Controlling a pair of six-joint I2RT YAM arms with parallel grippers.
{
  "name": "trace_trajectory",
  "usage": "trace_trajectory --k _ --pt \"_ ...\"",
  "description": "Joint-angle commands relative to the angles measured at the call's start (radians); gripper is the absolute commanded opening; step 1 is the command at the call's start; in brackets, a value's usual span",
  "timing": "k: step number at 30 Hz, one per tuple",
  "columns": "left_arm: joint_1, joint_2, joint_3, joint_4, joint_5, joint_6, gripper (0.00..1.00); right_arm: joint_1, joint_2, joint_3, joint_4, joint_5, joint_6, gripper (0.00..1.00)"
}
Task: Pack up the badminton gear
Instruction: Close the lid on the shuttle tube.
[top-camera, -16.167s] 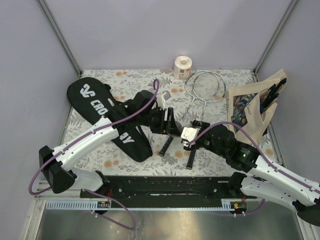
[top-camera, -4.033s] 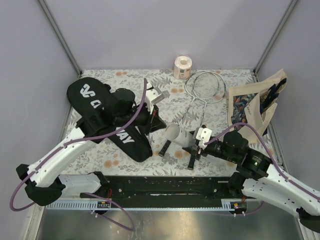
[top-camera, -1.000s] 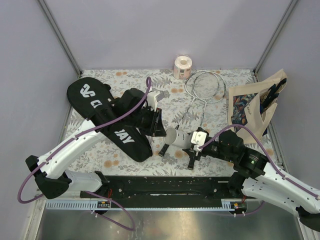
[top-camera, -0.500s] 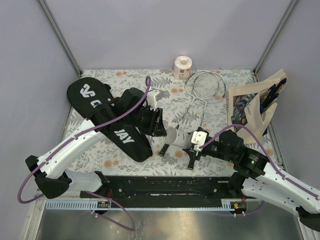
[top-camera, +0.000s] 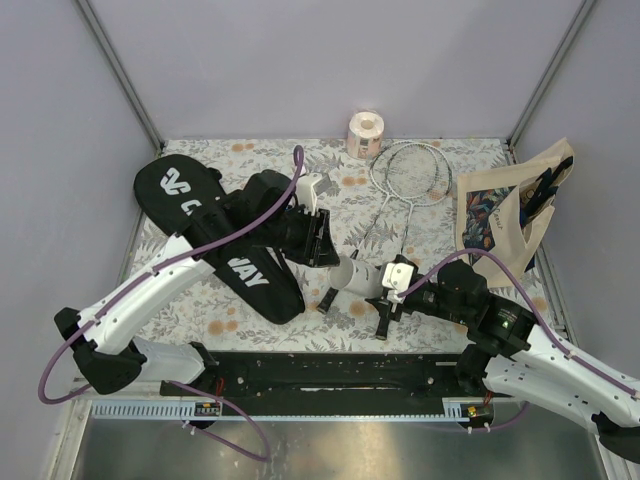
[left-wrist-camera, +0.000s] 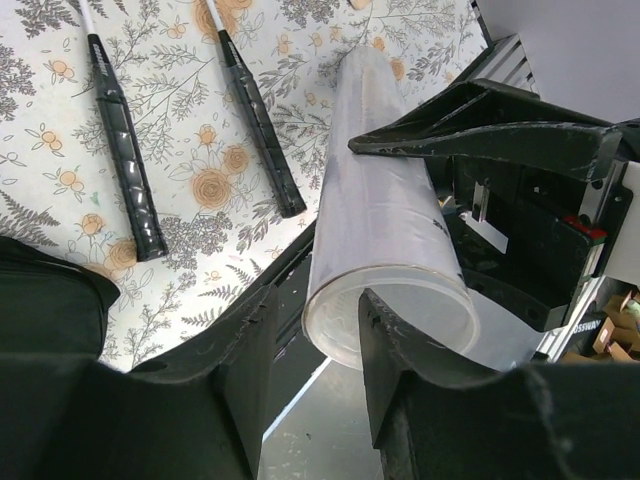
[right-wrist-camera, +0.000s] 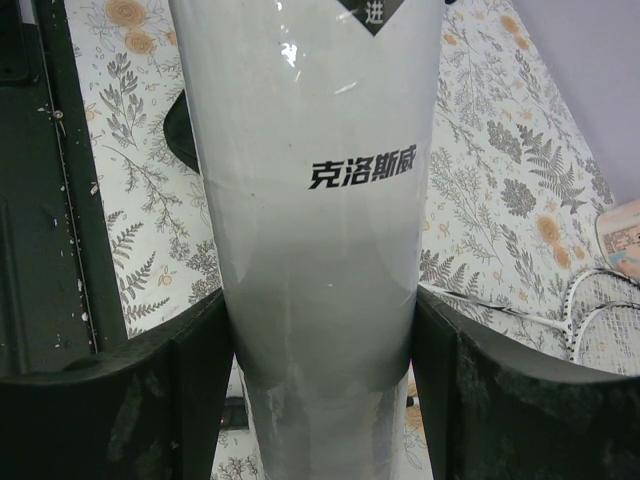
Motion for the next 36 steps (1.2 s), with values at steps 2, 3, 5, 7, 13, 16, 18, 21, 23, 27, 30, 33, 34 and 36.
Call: trace_trajectory --k 2,3,5,7,13,16,18,21,23,27,30,33,34,36 --pt "-0.003 0.021 0.001 0.077 0.035 -0.014 0.41 0.004 -0.008 0.032 0.051 -0.027 -0.005 0.38" --pt "-0.005 0.021 -0.006 0.078 0.029 -0.013 0.41 0.004 -0.008 0.034 0.049 -0.026 -0.006 0.38" --pt "-0.005 0.022 -0.019 0.077 0.023 -0.008 0.41 0.004 -0.01 0.037 0.051 -0.026 -0.006 0.39" --pt "-0.003 0.03 -0.028 0.078 0.02 -0.007 0.41 0.004 -0.007 0.041 0.051 -0.027 -0.009 0.38" --pt "-0.006 0.041 -0.042 0.078 0.038 -0.002 0.39 0.002 0.001 0.058 0.052 -0.016 -0.025 0.38" --pt "-0.011 0.041 -0.055 0.074 0.041 -0.001 0.35 0.004 -0.002 0.06 0.063 -0.001 -0.031 0.38" --pt "-0.011 0.047 -0.063 0.063 0.037 0.004 0.34 0.004 -0.004 0.06 0.071 0.001 -0.04 0.38" --pt "-0.014 0.054 -0.06 0.035 0.021 0.015 0.34 0.004 0.001 0.058 0.078 0.008 -0.046 0.38" --pt "-0.012 0.051 -0.056 0.026 0.008 0.016 0.34 0.004 -0.002 0.051 0.092 0.008 -0.045 0.38" --pt "-0.015 0.061 -0.048 0.026 0.021 0.009 0.35 0.004 -0.002 0.041 0.104 -0.012 -0.051 0.38" --pt "-0.015 0.065 -0.048 0.018 -0.002 0.006 0.35 0.004 0.005 0.047 0.091 -0.033 -0.058 0.38" --pt "-0.015 0.058 -0.011 -0.028 -0.064 0.004 0.36 0.004 0.008 0.055 0.063 -0.026 -0.06 0.38" --pt "-0.015 0.045 -0.003 -0.028 -0.078 0.004 0.39 0.004 0.01 0.055 0.051 -0.015 -0.057 0.38" --pt "-0.015 0.018 0.02 -0.022 -0.1 -0.002 0.42 0.004 0.008 0.054 0.037 -0.01 -0.057 0.38"
